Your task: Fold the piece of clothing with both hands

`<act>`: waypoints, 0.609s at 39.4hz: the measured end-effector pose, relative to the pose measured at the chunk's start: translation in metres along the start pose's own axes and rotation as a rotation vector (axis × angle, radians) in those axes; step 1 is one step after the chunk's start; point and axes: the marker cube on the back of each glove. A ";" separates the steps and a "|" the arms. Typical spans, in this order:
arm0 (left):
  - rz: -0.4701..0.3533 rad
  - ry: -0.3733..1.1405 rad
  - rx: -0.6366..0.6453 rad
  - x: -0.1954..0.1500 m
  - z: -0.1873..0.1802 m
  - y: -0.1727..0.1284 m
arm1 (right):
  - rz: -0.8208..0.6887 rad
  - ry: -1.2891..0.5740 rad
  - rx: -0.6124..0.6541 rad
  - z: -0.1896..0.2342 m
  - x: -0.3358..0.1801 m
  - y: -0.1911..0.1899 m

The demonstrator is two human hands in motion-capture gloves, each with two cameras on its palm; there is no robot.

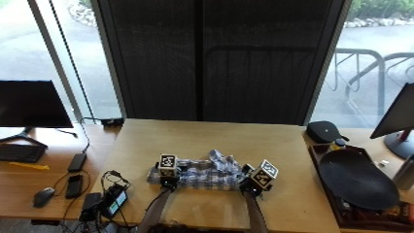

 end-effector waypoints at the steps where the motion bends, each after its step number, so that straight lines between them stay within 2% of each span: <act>1: 0.003 -0.002 -0.020 0.003 0.005 -0.001 | -0.006 0.020 -0.032 -0.001 -0.004 0.007; 6: -0.020 0.061 -0.249 0.021 0.029 0.012 | 0.159 0.362 -0.092 0.005 0.001 0.013; 8: -0.040 0.090 -0.283 0.025 0.035 0.014 | 0.191 0.454 -0.110 0.007 0.000 0.015; 10: -0.050 0.106 -0.256 0.026 0.039 0.010 | 0.193 0.513 -0.133 0.009 -0.002 0.018; 13: -0.045 0.114 -0.204 0.030 0.041 0.005 | 0.165 0.547 -0.162 0.013 -0.006 0.021; 17: -0.046 0.140 -0.263 0.035 0.040 0.013 | 0.230 0.606 -0.123 0.009 -0.002 0.017; 24: -0.074 0.150 -0.292 0.038 0.038 0.017 | 0.191 0.575 -0.136 0.006 -0.009 0.007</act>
